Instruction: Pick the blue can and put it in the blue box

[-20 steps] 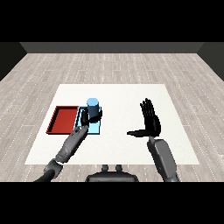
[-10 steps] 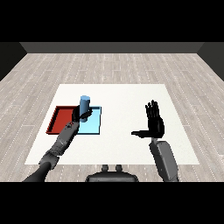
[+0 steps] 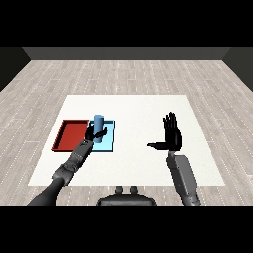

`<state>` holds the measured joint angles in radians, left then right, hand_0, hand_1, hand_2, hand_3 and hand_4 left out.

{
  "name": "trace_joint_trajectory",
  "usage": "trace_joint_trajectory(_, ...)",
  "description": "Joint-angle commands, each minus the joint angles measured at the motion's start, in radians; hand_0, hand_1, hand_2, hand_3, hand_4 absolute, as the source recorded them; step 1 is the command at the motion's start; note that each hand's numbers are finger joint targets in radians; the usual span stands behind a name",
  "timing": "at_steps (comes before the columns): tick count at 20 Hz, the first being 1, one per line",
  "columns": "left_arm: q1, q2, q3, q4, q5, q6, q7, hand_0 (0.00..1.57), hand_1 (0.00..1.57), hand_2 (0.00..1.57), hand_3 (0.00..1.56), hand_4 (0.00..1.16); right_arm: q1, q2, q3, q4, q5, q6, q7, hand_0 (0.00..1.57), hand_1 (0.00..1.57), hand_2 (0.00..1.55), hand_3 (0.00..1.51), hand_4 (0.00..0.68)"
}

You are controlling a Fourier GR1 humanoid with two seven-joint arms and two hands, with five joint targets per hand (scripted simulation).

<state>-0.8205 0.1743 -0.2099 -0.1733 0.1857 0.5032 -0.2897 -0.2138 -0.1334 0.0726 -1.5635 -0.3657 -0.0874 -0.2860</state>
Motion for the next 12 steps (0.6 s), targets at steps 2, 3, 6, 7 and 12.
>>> trace_joint_trajectory(2,0.008,-0.009,0.057,0.095,0.028,-0.017,-0.019,1.15,1.15,1.14,1.06,0.89,0.030,-0.028,-0.038,0.004,-0.022,0.031,-0.001,0.00,0.00,0.00,0.00,0.000)
trace_joint_trajectory(3,0.009,-0.025,0.077,0.100,0.048,-0.002,-0.008,0.86,0.86,0.94,0.98,0.81,-0.010,-0.024,-0.043,0.008,-0.031,0.021,0.023,0.00,0.00,0.00,0.00,0.000)
trace_joint_trajectory(6,-0.021,-0.009,0.080,0.129,0.042,-0.057,0.032,0.58,0.58,0.59,0.51,0.54,0.012,-0.002,-0.045,0.015,-0.045,0.048,-0.023,0.00,0.00,0.00,0.00,0.000)
trace_joint_trajectory(7,-0.047,0.002,0.040,0.159,0.001,-0.055,0.107,0.00,0.00,0.20,0.00,0.61,0.046,-0.037,-0.067,-0.010,-0.071,0.086,-0.014,0.00,0.00,0.00,0.00,0.000)
trace_joint_trajectory(12,-0.069,0.019,0.036,0.145,-0.018,0.055,0.124,0.00,0.00,0.00,0.00,0.00,0.023,-0.014,-0.034,-0.058,-0.023,0.037,0.013,0.00,0.00,0.00,0.00,0.000)
